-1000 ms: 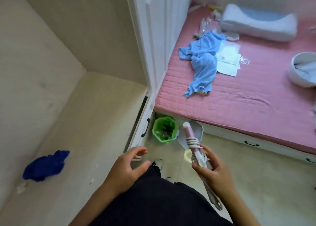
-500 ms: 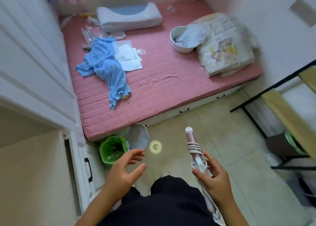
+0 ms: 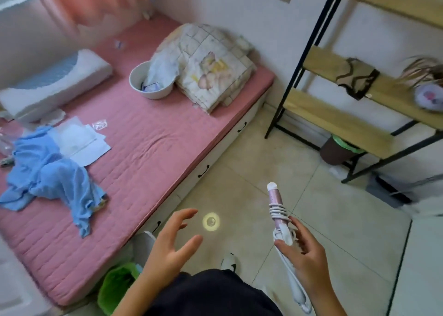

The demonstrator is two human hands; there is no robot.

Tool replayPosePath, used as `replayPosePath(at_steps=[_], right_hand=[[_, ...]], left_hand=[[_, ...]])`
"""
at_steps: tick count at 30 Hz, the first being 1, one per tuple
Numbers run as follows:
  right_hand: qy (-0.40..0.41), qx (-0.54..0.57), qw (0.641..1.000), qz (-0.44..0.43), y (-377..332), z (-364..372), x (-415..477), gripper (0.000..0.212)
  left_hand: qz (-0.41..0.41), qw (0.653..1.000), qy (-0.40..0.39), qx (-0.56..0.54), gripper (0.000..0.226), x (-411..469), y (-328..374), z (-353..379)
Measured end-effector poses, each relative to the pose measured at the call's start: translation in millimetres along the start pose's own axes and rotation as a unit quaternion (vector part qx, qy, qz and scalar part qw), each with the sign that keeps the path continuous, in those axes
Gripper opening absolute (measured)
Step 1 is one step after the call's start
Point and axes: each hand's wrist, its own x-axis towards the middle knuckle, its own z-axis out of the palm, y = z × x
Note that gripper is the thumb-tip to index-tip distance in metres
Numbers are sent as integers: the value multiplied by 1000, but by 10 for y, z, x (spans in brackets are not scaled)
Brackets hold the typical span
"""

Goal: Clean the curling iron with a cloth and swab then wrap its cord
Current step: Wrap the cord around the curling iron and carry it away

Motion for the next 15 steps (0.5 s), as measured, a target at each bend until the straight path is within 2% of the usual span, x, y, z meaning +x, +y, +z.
replayPosePath(at_steps=[10,12,15], right_hand=[[152,60,983,84,221,-647,629,61],[172,65,979,89,146,-631,860,59],[196,67,973,99,-113,-589,1332,58]], left_hand=[[27,993,-110,29,64,1626,611,343],[37,990,-134,25,70,2041,701,428],[43,984,-171,6,63,2716,800,526]])
